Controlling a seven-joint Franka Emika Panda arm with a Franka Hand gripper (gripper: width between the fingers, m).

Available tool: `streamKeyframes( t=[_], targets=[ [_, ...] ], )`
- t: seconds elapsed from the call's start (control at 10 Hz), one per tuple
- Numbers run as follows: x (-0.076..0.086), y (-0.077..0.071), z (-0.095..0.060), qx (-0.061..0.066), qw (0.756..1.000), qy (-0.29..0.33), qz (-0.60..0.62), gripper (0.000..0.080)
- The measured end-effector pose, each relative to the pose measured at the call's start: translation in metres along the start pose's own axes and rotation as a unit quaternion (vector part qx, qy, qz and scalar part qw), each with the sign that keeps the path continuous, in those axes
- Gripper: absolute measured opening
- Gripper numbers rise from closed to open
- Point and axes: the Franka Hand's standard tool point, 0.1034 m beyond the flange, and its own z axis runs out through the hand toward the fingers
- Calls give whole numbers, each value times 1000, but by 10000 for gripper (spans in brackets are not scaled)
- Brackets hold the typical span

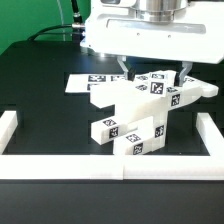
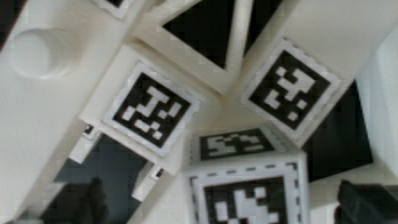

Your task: Assemble chair

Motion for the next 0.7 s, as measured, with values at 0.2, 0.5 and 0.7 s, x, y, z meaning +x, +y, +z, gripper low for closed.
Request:
streamKeyframes(
  t=[0.2, 0.5, 0.7],
  targets=[
    [1, 1, 0, 0, 998, 1, -61, 627],
    [1, 2, 0, 0, 998, 1, -59, 281],
    [1, 2, 0, 0, 999, 2, -51, 285]
  ],
)
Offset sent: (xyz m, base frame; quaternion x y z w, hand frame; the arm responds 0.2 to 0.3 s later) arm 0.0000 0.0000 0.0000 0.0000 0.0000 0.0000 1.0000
